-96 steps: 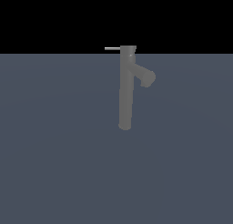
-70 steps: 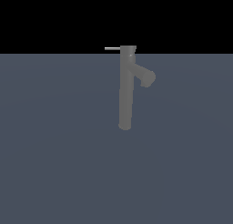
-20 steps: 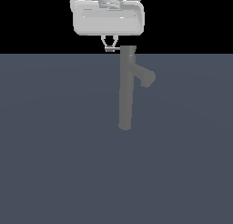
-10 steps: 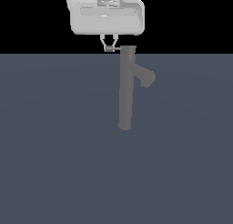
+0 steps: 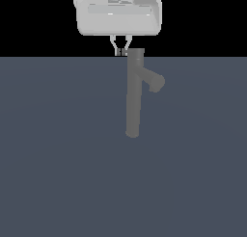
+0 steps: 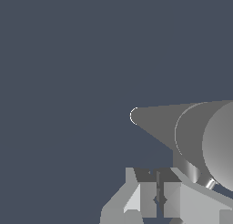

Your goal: Turn on the faucet by rotating a designated handle.

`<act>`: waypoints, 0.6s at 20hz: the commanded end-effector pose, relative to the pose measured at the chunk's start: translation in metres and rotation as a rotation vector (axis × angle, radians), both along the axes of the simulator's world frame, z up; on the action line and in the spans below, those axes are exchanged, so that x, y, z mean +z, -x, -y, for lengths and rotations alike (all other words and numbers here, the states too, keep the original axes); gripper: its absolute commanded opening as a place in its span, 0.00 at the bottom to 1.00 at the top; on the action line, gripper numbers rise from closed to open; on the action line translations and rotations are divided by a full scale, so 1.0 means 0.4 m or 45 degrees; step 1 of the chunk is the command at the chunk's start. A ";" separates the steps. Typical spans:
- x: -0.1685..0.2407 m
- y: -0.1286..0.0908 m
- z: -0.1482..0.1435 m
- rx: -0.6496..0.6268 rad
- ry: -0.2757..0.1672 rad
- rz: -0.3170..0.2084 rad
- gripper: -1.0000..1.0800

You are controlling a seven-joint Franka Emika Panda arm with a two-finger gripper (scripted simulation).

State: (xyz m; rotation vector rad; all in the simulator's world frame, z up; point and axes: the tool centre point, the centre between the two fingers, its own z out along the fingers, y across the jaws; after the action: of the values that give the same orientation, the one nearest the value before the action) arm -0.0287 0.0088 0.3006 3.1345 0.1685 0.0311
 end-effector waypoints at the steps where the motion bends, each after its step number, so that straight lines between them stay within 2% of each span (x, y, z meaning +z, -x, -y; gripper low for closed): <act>1: 0.000 0.045 0.024 -0.015 -0.002 -0.024 0.00; 2: 0.000 0.045 0.024 -0.015 -0.002 -0.024 0.00; 3: -0.002 0.020 0.008 -0.001 0.000 -0.009 0.00; 12: 0.000 0.070 0.141 -0.014 -0.002 -0.024 0.00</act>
State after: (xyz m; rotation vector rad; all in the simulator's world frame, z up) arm -0.0454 -0.0159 0.2998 3.1338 0.2196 0.0211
